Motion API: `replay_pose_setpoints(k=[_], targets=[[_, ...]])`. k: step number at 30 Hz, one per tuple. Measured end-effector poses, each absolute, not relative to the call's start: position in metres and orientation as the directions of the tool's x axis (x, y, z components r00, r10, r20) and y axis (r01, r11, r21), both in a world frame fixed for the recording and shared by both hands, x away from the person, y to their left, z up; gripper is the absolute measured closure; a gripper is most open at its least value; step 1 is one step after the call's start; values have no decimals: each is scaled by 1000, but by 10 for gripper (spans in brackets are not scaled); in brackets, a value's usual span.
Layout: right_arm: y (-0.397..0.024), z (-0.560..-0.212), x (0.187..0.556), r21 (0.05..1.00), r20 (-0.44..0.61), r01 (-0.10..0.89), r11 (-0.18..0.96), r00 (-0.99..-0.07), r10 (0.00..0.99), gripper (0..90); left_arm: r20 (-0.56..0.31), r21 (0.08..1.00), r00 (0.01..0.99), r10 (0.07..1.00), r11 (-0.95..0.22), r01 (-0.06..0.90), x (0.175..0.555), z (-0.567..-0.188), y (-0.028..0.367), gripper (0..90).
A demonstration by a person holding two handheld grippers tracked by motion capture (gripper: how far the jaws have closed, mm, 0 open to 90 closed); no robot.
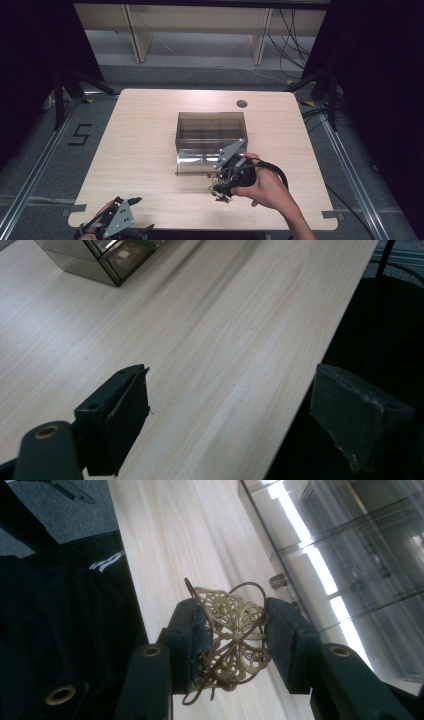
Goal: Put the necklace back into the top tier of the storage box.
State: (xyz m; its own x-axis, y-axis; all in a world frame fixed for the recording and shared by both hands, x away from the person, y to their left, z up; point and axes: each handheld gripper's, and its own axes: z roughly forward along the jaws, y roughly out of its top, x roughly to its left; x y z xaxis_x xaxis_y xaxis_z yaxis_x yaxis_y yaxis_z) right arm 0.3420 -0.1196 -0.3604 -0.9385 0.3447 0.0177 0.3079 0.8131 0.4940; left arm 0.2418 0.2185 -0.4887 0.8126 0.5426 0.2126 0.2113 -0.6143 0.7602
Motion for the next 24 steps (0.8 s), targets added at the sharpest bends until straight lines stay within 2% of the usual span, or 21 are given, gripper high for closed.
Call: replay_pose_setpoints(k=[13, 14, 19, 24], targets=[[-113, -335, 355, 477, 20, 329, 815, -931, 364, 590, 211, 758, 815, 540, -616, 213, 242, -489, 218, 151], [-112, -334, 358, 485, 8, 301, 821, -940, 340, 590, 198, 770, 811, 550, -599, 219, 242, -490, 217, 152], [-108, -326, 367, 480, 0, 303, 823, -938, 345, 590, 212, 759, 814, 541, -616, 212, 242, -489, 218, 151], [-104, -319, 376, 478, -3, 324, 816, -929, 371, 590, 202, 768, 811, 548, -603, 216, 242, -490, 218, 151]])
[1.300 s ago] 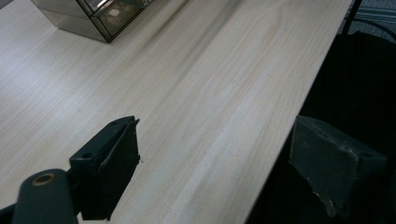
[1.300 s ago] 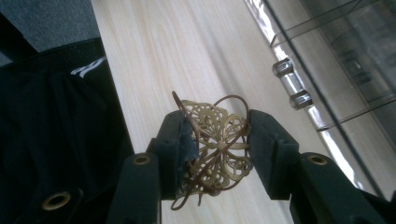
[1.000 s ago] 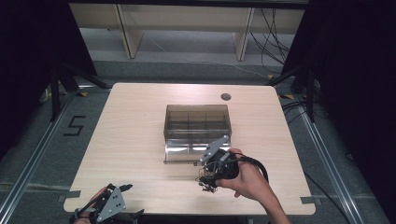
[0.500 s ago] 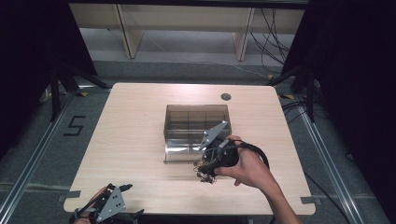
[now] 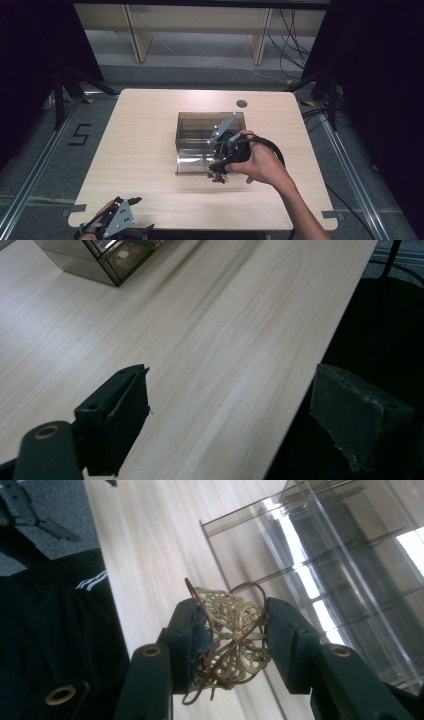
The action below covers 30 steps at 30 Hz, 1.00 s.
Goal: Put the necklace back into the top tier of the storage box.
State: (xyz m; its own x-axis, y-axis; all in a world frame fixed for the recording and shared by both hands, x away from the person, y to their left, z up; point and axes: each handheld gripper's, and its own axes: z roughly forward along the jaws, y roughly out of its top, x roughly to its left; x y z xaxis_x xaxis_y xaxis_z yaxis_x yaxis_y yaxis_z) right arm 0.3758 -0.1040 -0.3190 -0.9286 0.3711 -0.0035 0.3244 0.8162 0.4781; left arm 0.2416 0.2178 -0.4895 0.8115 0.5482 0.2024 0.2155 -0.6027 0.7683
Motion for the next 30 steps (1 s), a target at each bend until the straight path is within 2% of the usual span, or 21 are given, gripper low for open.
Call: replay_pose_setpoints(k=[10, 21, 30], targets=[[-96, -317, 399, 474, 1, 345, 810, -920, 391, 590, 213, 759, 814, 541, -616, 211, 242, -489, 219, 151], [-90, -331, 426, 461, 10, 365, 809, -914, 406, 590, 211, 766, 811, 546, -607, 209, 241, -488, 218, 151], [-84, -338, 433, 447, 4, 368, 815, -912, 410, 590, 199, 777, 809, 554, -592, 214, 241, -489, 217, 151]])
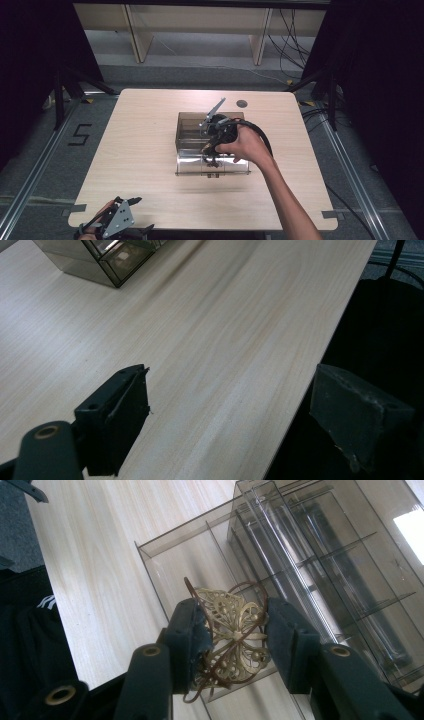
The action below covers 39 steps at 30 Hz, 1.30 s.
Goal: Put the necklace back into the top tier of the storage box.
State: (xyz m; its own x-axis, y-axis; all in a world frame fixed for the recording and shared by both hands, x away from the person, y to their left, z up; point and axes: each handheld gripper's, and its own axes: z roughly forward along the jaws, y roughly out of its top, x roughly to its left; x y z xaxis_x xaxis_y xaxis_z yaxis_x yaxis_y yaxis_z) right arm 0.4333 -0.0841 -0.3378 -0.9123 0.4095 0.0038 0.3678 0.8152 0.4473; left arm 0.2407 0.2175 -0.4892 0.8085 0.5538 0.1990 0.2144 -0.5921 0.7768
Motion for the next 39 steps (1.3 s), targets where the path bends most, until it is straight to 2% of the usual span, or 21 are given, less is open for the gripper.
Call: replay_pose_setpoints(k=[14, 39], targets=[[-80, -347, 442, 423, 14, 401, 813, -900, 436, 590, 213, 763, 815, 539, -613, 206, 241, -488, 219, 151], [-78, -379, 446, 360, 41, 404, 841, -907, 419, 589, 219, 762, 812, 540, -615, 204, 241, -488, 219, 151]])
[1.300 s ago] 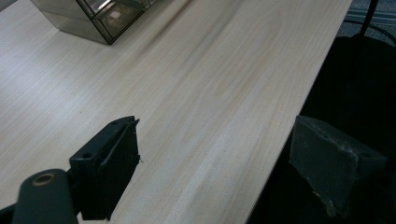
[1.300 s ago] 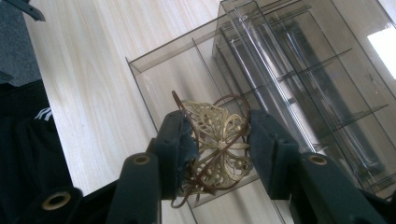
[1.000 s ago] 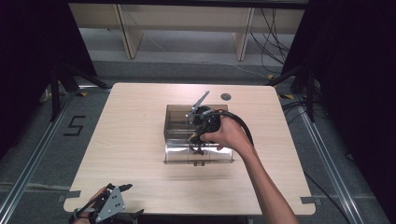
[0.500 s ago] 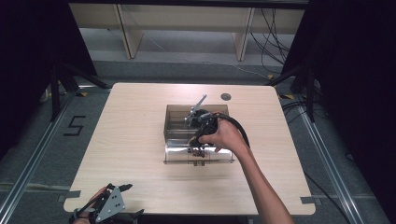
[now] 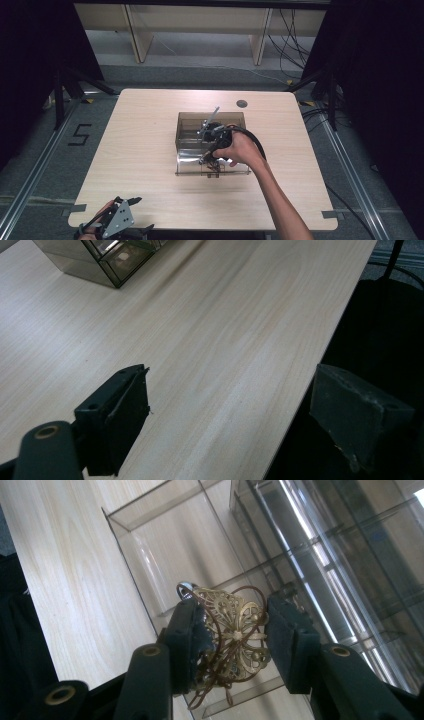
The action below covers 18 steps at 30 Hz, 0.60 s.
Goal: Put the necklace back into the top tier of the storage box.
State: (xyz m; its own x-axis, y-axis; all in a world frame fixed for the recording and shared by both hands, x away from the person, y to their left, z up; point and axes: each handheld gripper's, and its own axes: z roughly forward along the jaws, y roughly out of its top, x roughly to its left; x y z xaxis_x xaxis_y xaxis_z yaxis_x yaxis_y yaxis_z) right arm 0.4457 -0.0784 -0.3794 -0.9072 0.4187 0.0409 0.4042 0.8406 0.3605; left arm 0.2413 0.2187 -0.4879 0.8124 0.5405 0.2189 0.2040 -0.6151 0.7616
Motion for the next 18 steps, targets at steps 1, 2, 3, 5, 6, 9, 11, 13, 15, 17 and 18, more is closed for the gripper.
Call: replay_pose_setpoints(k=[1, 2, 3, 5, 6, 9, 11, 13, 15, 17, 18], targets=[[-79, -380, 446, 362, 43, 402, 841, -909, 415, 589, 219, 762, 813, 540, -615, 204, 241, -488, 219, 151], [-80, -380, 445, 356, 43, 404, 843, -908, 417, 589, 213, 766, 813, 542, -609, 206, 241, -488, 218, 151], [-81, -381, 445, 357, 45, 402, 843, -909, 414, 589, 218, 761, 813, 540, -615, 204, 241, -488, 219, 151], [-83, -383, 444, 346, 44, 404, 847, -909, 415, 589, 217, 762, 814, 539, -615, 205, 241, -488, 219, 151], [-84, -384, 444, 349, 48, 399, 848, -911, 409, 589, 214, 761, 815, 538, -615, 206, 242, -488, 219, 151], [-86, -386, 444, 337, 55, 410, 848, -907, 416, 589, 215, 760, 815, 538, -616, 206, 242, -488, 218, 151], [-86, -389, 443, 323, 61, 421, 848, -903, 425, 588, 216, 760, 814, 540, -616, 206, 241, -488, 218, 151], [-84, -393, 445, 325, 55, 399, 857, -913, 404, 588, 209, 763, 813, 544, -611, 212, 241, -489, 218, 151], [-83, -394, 444, 322, 68, 411, 853, -909, 412, 584, 200, 776, 810, 552, -594, 213, 241, -489, 218, 151], [-83, -395, 445, 324, 71, 406, 855, -911, 405, 548, 201, 775, 810, 551, -595, 212, 241, -489, 218, 152], [-84, -394, 445, 331, 69, 405, 852, -911, 406, 511, 217, 761, 814, 539, -616, 204, 241, -488, 219, 151]])
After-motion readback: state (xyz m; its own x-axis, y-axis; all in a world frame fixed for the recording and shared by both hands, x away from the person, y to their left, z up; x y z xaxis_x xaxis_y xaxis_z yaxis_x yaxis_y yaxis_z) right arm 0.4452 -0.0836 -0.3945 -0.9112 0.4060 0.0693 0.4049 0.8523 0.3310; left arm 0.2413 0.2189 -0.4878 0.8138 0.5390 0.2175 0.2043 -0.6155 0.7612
